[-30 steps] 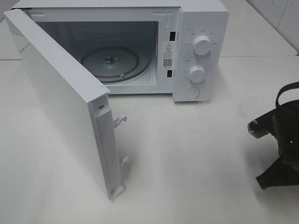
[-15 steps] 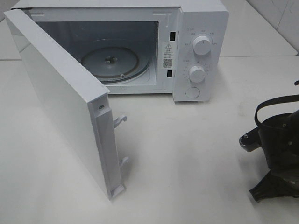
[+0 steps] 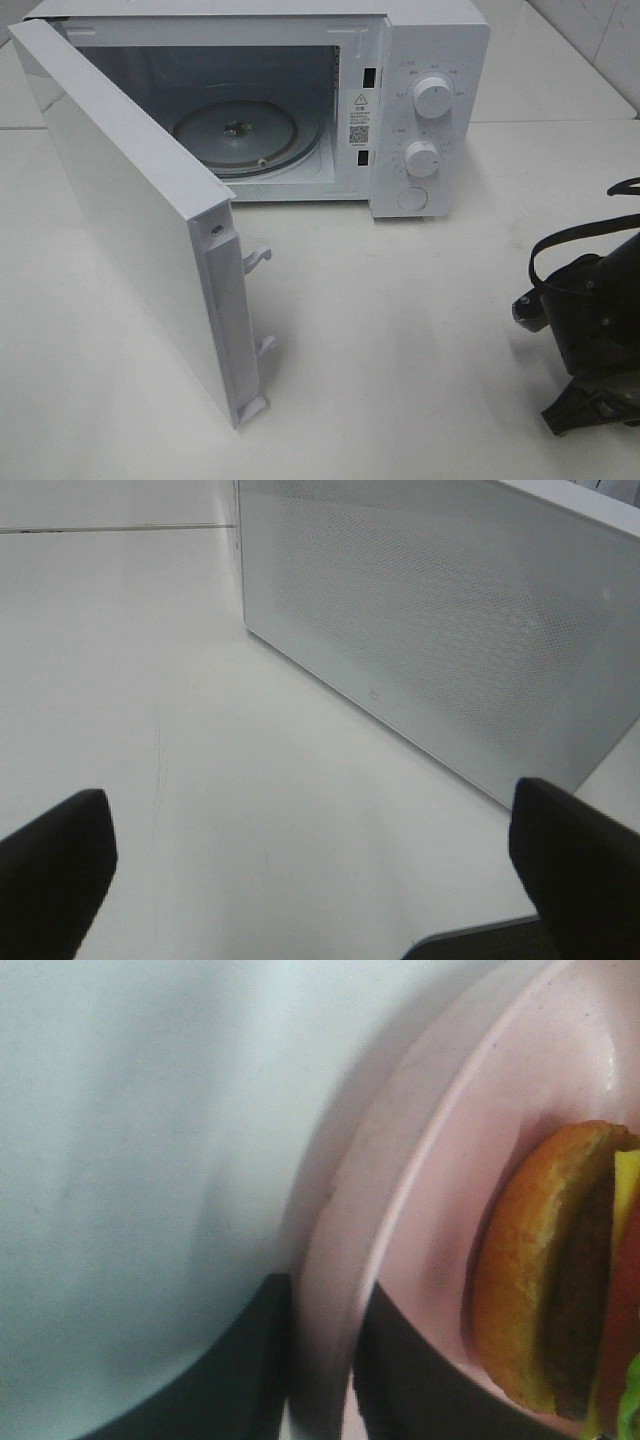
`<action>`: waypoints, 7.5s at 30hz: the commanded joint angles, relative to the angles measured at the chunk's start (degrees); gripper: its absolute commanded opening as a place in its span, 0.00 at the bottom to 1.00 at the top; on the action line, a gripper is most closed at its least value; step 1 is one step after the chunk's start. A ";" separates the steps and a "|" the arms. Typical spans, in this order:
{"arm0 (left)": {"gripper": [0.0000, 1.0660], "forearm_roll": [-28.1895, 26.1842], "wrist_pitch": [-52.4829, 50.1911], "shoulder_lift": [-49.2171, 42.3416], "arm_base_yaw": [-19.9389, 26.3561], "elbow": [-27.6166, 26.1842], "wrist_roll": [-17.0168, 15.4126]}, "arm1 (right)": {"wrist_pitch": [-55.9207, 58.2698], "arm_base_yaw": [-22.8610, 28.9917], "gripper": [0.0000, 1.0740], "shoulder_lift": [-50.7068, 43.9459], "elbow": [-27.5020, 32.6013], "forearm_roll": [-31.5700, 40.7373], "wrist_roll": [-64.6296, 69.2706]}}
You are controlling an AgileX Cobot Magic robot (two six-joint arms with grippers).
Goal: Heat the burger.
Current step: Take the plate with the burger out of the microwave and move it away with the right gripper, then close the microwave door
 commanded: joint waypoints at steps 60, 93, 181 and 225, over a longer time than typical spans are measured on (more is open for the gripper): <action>0.94 -0.11 -0.29 -0.17 0.11 0.06 -0.23 | 11.86 -16.21 0.71 -84.45 -7.39 60.50 -70.53; 0.94 -0.11 -0.29 -0.17 0.11 0.06 -0.23 | 13.06 -29.16 0.71 -106.74 -0.63 59.82 -69.84; 0.00 18.51 -99.92 68.53 -12.78 15.30 -6.70 | 13.06 -29.16 0.71 -106.74 -0.63 59.82 -69.79; 0.00 1.49 -101.53 101.13 -32.37 -18.45 -3.09 | 13.06 -29.16 0.71 -106.74 -0.63 59.82 -69.79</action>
